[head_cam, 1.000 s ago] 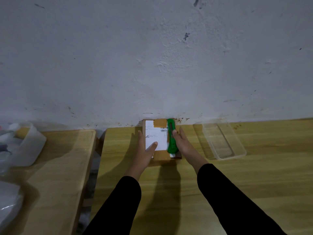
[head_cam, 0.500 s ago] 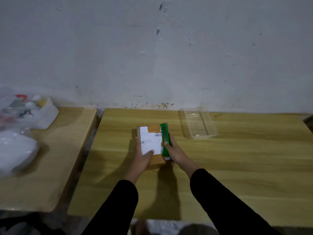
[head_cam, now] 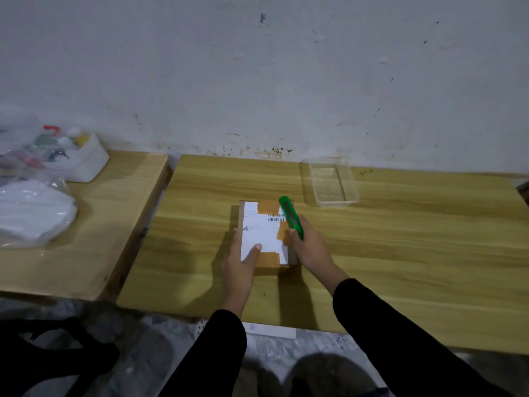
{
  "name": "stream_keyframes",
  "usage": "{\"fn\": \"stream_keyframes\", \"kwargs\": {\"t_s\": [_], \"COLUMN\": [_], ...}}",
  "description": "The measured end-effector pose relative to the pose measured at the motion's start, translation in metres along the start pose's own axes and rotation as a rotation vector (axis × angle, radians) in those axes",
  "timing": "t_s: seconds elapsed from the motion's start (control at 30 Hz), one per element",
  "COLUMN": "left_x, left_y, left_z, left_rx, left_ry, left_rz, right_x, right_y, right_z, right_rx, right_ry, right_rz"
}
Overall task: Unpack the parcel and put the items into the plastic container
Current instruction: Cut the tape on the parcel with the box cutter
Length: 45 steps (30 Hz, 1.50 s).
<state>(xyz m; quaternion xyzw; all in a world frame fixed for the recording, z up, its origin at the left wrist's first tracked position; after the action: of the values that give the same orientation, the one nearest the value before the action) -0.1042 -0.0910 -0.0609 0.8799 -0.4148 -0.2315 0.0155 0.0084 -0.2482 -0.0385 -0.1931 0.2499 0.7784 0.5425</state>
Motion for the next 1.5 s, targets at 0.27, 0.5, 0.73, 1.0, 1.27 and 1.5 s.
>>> {"fn": "stream_keyframes", "kwargs": {"t_s": [0.27,0.5,0.73,1.0,1.27,1.5], "left_x": [-0.015,-0.054,-0.040,-0.035,-0.031,-0.036], "left_y": [-0.047,-0.092,-0.096,-0.112,-0.119,-0.120], "left_z": [-0.006,-0.009,-0.019,-0.034,-0.038,-0.039], "left_rx": [0.024,-0.075,-0.072,-0.032,-0.045,-0.030], "left_ry": [-0.006,-0.130,-0.104,-0.117,-0.084,-0.106], "left_rz": [0.226,-0.126,-0.127,-0.042,-0.026,-0.065], "right_x": [-0.018,-0.010,-0.016,-0.021,-0.020,-0.016], "right_y": [-0.026,-0.040,-0.053,-0.053,-0.055,-0.060], "right_z": [-0.004,0.008,0.022,0.021,0.044,0.065], "right_rx": [-0.015,-0.020,-0.058,-0.030,-0.044,-0.021], "right_ry": [-0.117,-0.133,-0.035,-0.012,0.120,0.432], "right_rz": [-0.036,-0.056,-0.169,-0.212,-0.212,-0.143]}}
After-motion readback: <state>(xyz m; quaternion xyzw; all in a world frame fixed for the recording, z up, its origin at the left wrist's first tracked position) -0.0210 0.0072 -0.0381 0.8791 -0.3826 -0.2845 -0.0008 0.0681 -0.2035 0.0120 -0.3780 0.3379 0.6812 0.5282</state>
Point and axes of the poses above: each hand's wrist, its own y-axis away from the middle knuckle, its own x-axis out of the palm, z = x × y, the point moved 10 cm from there along -y, towards the middle knuckle, and after that the axes turned 1 degree about -z, right-handed, at the moved point
